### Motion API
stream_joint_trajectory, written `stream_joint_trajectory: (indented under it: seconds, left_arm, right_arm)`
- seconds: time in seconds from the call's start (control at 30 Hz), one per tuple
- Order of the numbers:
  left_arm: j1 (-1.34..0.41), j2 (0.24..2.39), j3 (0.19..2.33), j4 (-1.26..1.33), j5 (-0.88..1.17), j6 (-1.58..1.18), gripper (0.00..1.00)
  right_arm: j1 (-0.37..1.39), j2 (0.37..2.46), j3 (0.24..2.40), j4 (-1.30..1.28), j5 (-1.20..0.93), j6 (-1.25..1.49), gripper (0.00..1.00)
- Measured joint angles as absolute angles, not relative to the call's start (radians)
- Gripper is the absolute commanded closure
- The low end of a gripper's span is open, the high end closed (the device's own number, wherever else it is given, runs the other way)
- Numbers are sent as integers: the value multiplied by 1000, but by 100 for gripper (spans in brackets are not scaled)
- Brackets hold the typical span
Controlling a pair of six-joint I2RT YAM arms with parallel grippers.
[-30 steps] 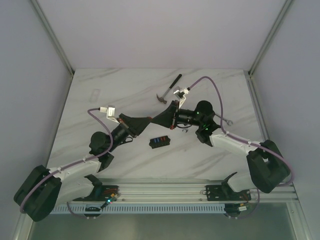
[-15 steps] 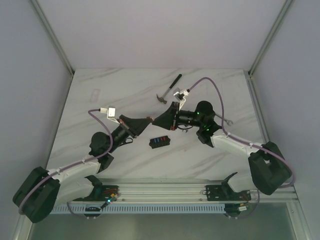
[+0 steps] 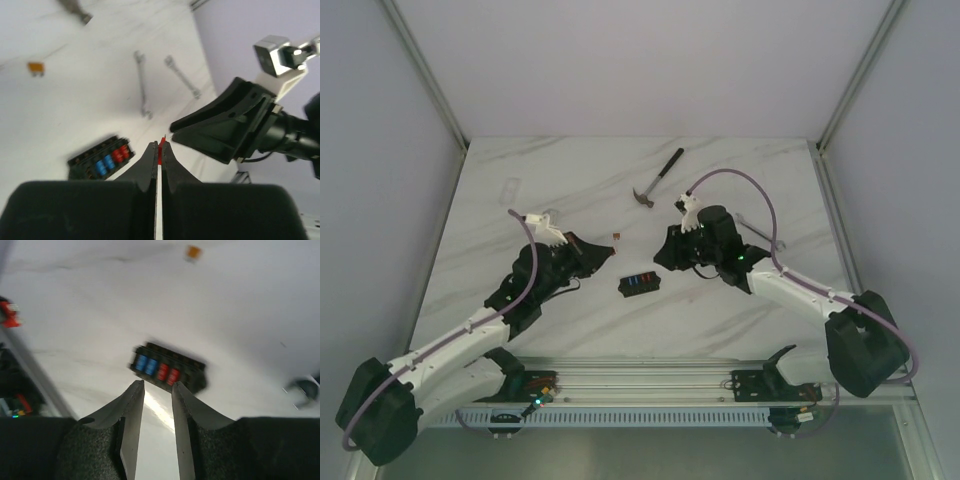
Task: Snap on the fuse box
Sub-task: Pick up the fuse from the center of the board, then install the fuse at the fuse box base.
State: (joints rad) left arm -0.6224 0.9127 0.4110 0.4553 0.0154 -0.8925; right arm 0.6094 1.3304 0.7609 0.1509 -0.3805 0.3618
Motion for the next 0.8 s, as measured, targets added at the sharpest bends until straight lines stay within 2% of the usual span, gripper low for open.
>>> stream_joint_trajectory:
  seconds: [0.17, 0.33, 0.57, 0.8]
  left_arm:
    - [-622, 982, 512, 171, -1, -885, 100]
    - [-624, 1106, 636, -65, -1, -879, 100]
    - [-650, 1206, 723, -268, -22, -874, 100]
    - [-684, 1314, 843, -406, -69, -852, 100]
  right_arm:
    - [609, 1339, 761, -12, -212, 344, 67]
    - [620, 1438, 768, -83, -127, 339, 69]
    - [672, 1566, 802, -105, -89, 339, 70]
    - [740, 1607, 816, -68, -110, 356, 69]
